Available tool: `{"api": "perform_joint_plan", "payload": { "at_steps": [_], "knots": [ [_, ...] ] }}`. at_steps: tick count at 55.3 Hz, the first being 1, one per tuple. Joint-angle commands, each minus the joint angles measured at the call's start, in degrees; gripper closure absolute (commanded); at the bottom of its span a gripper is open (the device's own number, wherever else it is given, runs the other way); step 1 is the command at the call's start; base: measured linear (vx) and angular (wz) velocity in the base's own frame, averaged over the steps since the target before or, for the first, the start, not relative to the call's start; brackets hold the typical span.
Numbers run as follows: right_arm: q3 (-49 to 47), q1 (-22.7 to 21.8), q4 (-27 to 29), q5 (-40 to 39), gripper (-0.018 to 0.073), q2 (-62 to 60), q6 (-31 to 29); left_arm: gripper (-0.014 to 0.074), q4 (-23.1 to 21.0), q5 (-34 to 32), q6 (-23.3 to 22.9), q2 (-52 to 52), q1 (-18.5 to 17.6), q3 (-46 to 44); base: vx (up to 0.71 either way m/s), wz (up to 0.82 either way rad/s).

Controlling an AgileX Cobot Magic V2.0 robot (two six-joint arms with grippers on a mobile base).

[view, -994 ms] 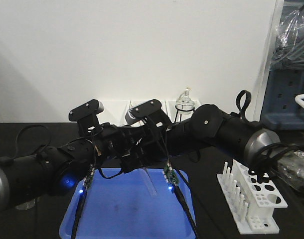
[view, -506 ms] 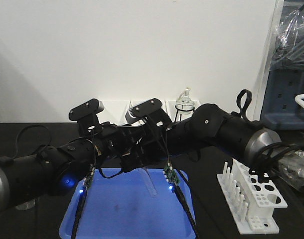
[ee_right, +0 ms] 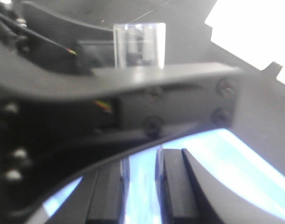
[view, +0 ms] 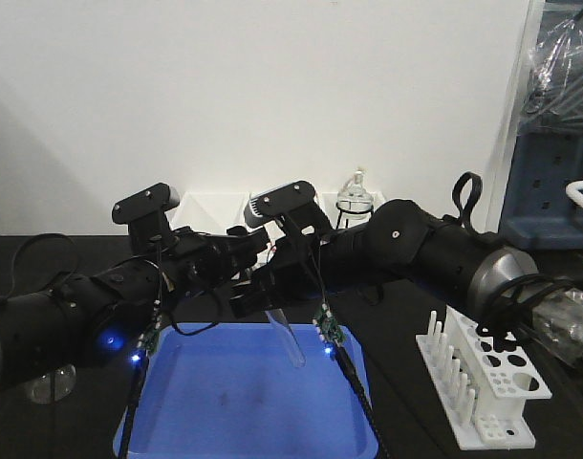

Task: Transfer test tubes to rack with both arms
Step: 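Close the right gripper on the tube and open the left gripper, then move the held tube with the right gripper above the white rack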

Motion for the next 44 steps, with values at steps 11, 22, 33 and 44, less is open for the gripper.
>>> {"api": "perform_joint_plan", "payload": {
  "at_steps": [11, 22, 33, 44],
  "knots": [
    [-2.06, -3.74, 1.25, -5.68, 0.0571, -3.83, 3.12, 0.0021, -0.28, -6.98, -0.01, -4.74, 0.24, -1.89, 0.00, 0.00],
    [-2.06, -7.72, 1.38, -7.50, 0.0571, -3.75, 3.40, 0.0021, -0.28, -9.38, -0.01, -6.40, 0.24, -1.89, 0.00, 0.00],
    [-2.06, -12.05, 1.71, -16.73, 0.0571, -3.80, 2.84, 0.0021, 0.27, -9.21, 0.03, -7.82, 0.24, -1.89, 0.00, 0.00],
    [-2.06, -15.37, 1.70, -21.32, 0.0571, -5.21, 2.93, 0.0021, 0.33, -5.89, 0.25, -7.82, 0.24, -1.89, 0.00, 0.00]
  ]
}}
